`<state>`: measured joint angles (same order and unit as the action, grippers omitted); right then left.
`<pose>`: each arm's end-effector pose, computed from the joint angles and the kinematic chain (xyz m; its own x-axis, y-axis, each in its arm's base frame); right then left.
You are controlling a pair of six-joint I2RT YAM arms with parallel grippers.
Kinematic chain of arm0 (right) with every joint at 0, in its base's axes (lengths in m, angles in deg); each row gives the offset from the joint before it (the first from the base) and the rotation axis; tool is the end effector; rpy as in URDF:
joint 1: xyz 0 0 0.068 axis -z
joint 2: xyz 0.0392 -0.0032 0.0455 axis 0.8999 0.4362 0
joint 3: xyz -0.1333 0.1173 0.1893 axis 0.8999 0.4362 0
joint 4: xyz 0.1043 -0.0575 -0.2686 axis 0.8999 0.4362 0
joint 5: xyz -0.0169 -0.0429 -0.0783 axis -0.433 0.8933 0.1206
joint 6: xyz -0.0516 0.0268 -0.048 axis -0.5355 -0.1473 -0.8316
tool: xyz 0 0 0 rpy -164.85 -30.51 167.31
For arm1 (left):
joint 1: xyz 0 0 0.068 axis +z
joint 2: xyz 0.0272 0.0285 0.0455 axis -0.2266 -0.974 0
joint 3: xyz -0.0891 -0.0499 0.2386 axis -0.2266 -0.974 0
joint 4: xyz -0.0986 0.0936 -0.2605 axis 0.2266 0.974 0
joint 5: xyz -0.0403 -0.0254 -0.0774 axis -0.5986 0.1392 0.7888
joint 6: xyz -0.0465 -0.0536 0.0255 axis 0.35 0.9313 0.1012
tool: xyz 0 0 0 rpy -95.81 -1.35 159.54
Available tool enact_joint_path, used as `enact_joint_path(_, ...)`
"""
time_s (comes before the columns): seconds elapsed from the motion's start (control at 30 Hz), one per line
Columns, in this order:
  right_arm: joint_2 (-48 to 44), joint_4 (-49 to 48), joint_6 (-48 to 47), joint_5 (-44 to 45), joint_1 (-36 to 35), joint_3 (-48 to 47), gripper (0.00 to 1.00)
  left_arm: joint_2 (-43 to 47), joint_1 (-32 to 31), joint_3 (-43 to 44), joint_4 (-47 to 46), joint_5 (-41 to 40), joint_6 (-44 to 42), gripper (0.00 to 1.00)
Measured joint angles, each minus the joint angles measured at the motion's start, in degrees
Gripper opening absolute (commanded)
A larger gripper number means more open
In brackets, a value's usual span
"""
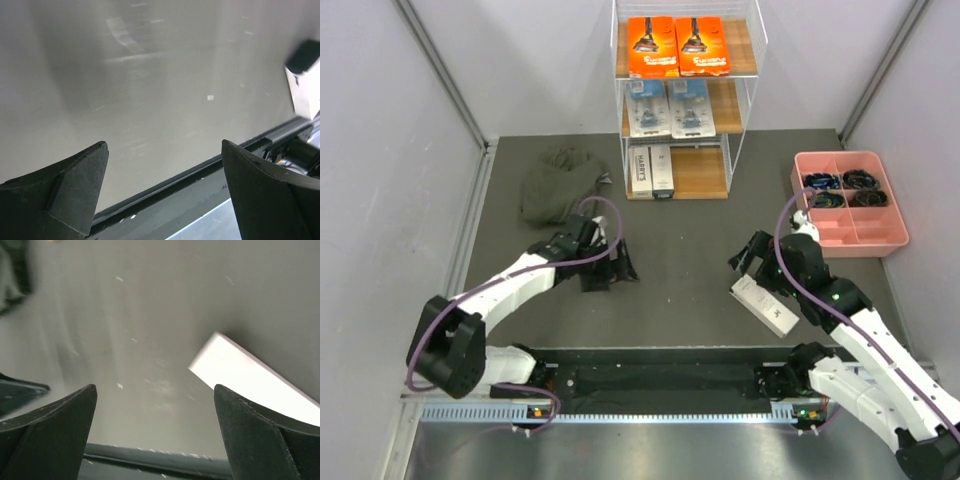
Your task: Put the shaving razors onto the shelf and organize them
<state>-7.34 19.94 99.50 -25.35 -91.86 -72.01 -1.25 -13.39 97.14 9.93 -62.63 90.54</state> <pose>0.2023 0.0965 0.2428 -0.6380 0.4693 -0.6105 0.1329 0.8480 0.5130 0.2562 -0.1494 0.1521 -0.9409 -0.2066 -0.2685 -0.0259 0.8340 -0.5511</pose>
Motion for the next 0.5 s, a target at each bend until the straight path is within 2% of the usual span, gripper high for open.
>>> enact_joint_path(0.23, -7.0, 9.2, 2.2, 1.6, 0.0, 3.1, 0.99, -8.7, -11.6, 10.4, -3.8, -4.0, -2.7, 0.99)
enact_joint_path(0.5, -12.9, 12.7, 5.2, -1.9, 4.7, 5.4, 0.99, -14.3, -20.2, 18.6, -11.9, -5.0, -13.0, 0.99)
